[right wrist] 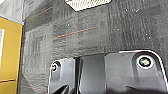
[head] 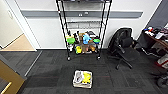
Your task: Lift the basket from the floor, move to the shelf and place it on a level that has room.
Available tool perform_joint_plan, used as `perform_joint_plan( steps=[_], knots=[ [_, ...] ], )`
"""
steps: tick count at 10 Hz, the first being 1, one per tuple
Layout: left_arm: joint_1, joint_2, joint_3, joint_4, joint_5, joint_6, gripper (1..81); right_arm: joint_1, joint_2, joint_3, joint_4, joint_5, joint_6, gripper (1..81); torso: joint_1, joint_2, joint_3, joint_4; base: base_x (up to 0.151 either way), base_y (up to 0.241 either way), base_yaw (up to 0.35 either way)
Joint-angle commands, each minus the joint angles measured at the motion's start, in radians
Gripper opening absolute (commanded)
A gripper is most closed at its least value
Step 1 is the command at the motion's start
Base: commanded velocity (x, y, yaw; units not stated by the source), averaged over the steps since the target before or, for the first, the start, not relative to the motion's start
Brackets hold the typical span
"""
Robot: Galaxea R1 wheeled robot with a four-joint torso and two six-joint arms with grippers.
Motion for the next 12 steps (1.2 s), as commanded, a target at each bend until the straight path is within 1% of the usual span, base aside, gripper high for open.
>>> perform_joint_plan(
  steps=[1, 12],
  knots=[
    [-0.035, -0.021, 0.023, -0.003, 0.049, 0.002, 81.1, 0.041, -0.019, 0.023, -0.003, -0.054, 0.0, 81.1, 0.0, 0.0, 0.0, 0.0, 0.1, 0.0, 0.0],
    [-0.013, -0.006, 0.024, -0.003, 0.049, -0.001, 81.1, -0.021, -0.011, 0.003, -0.004, -0.054, -0.006, 81.1, 0.0, 0.0, -0.001, 0.0, 0.12, 0.0, 0.0]
  ],
)
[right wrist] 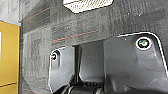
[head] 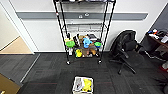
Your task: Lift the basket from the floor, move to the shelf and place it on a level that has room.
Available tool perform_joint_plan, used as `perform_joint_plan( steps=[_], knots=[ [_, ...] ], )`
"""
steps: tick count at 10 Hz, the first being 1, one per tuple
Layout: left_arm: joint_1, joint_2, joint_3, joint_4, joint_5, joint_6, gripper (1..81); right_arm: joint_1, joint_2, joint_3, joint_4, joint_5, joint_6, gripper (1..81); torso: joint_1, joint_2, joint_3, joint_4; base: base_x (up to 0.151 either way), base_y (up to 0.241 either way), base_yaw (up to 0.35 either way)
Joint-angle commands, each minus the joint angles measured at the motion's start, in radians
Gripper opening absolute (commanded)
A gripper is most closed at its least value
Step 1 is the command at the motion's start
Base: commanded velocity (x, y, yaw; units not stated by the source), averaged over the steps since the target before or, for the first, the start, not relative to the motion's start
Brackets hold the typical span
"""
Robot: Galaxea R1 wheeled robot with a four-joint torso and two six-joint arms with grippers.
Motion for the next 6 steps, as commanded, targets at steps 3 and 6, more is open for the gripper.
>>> perform_joint_plan(
  steps=[3, 6],
  knots=[
    [-0.039, -0.014, 0.022, -0.002, 0.049, 0.001, 81.1, 0.047, -0.012, 0.005, -0.004, -0.05, -0.004, 81.1, 0.0, 0.0, 0.0, 0.0, 0.125, 0.0, 0.0],
    [-0.039, -0.014, 0.022, -0.002, 0.05, 0.001, 81.1, 0.046, -0.012, 0.005, -0.004, -0.05, -0.007, 81.1, 0.0, 0.0, 0.0, 0.0, 0.119, 0.0, 0.0]
  ],
)
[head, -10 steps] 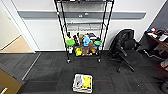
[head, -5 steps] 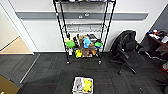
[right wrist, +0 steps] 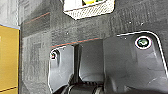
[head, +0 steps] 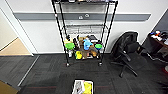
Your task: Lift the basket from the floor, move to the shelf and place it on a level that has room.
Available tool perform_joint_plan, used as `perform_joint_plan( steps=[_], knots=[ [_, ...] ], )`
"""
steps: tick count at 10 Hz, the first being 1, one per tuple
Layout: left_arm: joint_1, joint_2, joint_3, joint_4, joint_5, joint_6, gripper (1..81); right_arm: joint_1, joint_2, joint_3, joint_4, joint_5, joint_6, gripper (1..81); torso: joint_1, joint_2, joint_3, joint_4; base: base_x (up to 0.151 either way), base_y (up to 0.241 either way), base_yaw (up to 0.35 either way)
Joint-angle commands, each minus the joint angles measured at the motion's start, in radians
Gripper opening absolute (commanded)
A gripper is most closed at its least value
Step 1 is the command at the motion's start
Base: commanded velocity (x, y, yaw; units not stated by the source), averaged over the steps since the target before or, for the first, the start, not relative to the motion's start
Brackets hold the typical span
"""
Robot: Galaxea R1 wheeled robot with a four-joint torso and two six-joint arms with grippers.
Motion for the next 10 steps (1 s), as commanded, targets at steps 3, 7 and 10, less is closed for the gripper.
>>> perform_joint_plan(
  steps=[3, 7, 10],
  knots=[
    [-0.042, -0.021, 0.021, -0.002, 0.05, 0.001, 81.1, 0.047, -0.018, 0.012, -0.004, -0.051, -0.005, 81.1, 0.0, 0.0, 0.0, 0.0, 0.103, 0.0, 0.0],
    [-0.042, -0.022, 0.021, -0.002, 0.052, 0.001, 81.1, 0.048, -0.018, 0.009, -0.004, -0.051, -0.003, 81.1, 0.0, 0.0, 0.0, 0.0, 0.094, 0.0, 0.0],
    [-0.042, -0.022, 0.021, -0.002, 0.052, 0.001, 81.1, 0.048, -0.018, 0.005, -0.004, -0.051, -0.002, 81.1, 0.0, 0.0, 0.0, 0.0, 0.082, 0.0, 0.0]
  ],
)
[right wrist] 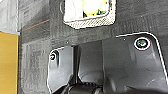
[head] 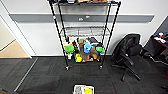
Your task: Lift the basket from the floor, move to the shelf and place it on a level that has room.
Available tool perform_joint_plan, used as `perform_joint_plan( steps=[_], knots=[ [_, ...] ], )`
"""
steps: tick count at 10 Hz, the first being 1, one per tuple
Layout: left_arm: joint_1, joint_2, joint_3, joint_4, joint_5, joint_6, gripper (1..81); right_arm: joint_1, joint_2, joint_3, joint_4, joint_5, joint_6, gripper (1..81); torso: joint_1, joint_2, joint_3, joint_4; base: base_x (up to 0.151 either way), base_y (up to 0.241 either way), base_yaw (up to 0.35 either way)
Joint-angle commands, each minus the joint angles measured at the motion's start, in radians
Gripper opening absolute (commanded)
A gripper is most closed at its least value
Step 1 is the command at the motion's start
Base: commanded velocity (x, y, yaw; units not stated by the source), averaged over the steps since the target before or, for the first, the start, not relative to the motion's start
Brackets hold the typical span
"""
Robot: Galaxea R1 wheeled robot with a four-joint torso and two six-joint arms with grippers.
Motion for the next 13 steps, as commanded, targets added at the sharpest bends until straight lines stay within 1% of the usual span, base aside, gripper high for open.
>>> perform_joint_plan(
  steps=[1, 2, 6, 8, 9, 11, 12, 13],
  knots=[
    [-0.042, -0.022, 0.021, -0.002, 0.05, 0.001, 81.1, 0.046, -0.017, 0.009, -0.004, -0.054, -0.002, 81.1, 0.0, 0.0, 0.0, 0.0, 0.07, 0.0, 0.0],
    [-0.038, -0.022, 0.021, -0.001, 0.05, 0.001, 81.1, 0.046, -0.017, 0.008, -0.004, -0.054, -0.002, 81.1, 0.0, 0.0, 0.0, 0.0, 0.066, 0.0, 0.0],
    [-0.034, -0.025, 0.022, -0.004, 0.058, 0.001, 81.1, 0.046, -0.017, 0.003, -0.004, -0.054, 0.0, 81.1, 0.0, 0.0, 0.0, 0.0, 0.0, 0.0, 0.0],
    [-0.02, -0.027, 0.019, -0.03, 0.059, 0.0, 81.1, 0.045, -0.011, -0.009, -0.003, -0.054, 0.001, 81.1, 0.0, 0.0, 0.0, 0.0, 0.0, 0.0, 0.0],
    [-0.02, -0.028, 0.021, -0.03, 0.058, 0.0, 81.1, 0.046, -0.004, -0.015, -0.003, -0.054, 0.001, 81.1, 0.065, -0.1, 0.0, 0.0, 0.0, 0.0, 0.0],
    [-0.02, -0.025, 0.025, -0.044, 0.058, -0.005, 81.1, 0.041, 0.001, -0.015, -0.001, -0.054, 0.003, 81.1, 0.069, -0.108, 0.0, 0.0, 0.0, 0.0, 0.0],
    [-0.02, -0.028, 0.025, -0.088, 0.059, -0.034, 81.1, 0.032, 0.006, -0.018, 0.005, -0.054, 0.006, 81.1, 0.082, -0.129, 0.0, 0.0, 0.0, 0.0, 0.0],
    [-0.02, -0.03, 0.025, -0.096, 0.068, -0.037, 81.1, 0.023, 0.015, -0.031, 0.006, -0.054, 0.006, 81.1, 0.102, -0.161, 0.0, 0.0, 0.0, 0.0, 0.0]
  ],
)
